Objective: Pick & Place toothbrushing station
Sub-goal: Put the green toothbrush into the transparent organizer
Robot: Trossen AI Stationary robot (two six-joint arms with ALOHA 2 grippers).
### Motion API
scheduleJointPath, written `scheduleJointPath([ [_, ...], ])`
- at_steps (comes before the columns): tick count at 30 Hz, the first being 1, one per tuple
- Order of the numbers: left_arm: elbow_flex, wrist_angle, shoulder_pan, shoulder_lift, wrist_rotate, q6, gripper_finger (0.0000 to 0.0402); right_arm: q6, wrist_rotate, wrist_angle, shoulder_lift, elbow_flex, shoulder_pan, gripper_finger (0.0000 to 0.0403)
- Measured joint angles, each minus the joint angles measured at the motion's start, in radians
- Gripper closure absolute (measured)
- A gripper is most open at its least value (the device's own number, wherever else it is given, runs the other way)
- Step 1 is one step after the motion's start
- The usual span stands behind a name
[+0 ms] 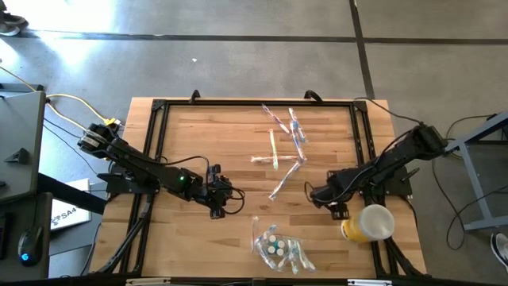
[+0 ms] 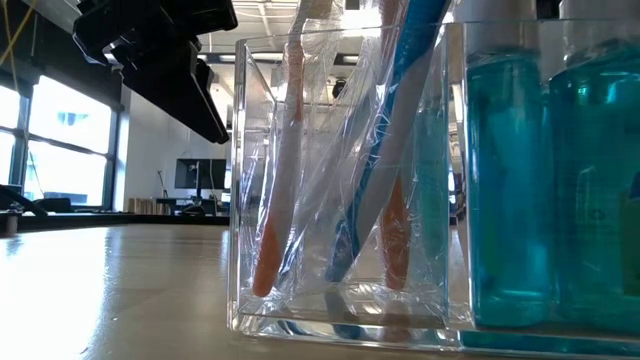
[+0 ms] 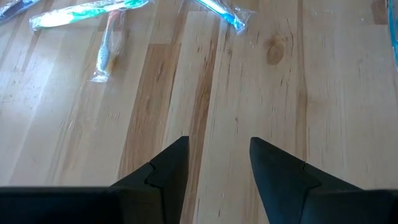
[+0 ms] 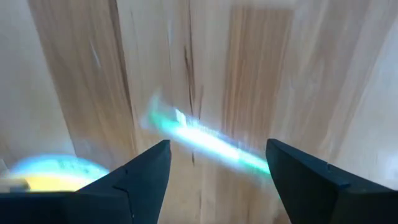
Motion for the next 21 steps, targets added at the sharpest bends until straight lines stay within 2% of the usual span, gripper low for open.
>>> scheduleJointPath([
  [8, 0.0, 0.0, 0.0, 0.0, 0.0, 0.0, 0.0239, 0.032, 0.06, 0.002, -0.001, -0.063, 0.061, 0.0147],
  [13, 0.0, -0.001, 0.0, 0.0, 0.0, -0.004, 0.0239, 0.071, 0.05, 0.07, -0.006, -0.128, 0.061, 0.0147],
  [21, 0.0, 0.0, 0.0, 0.0, 0.0, -0.004, 0.0239, 0.074, 0.036, 0.113, -0.004, -0.133, 0.06, 0.0156],
])
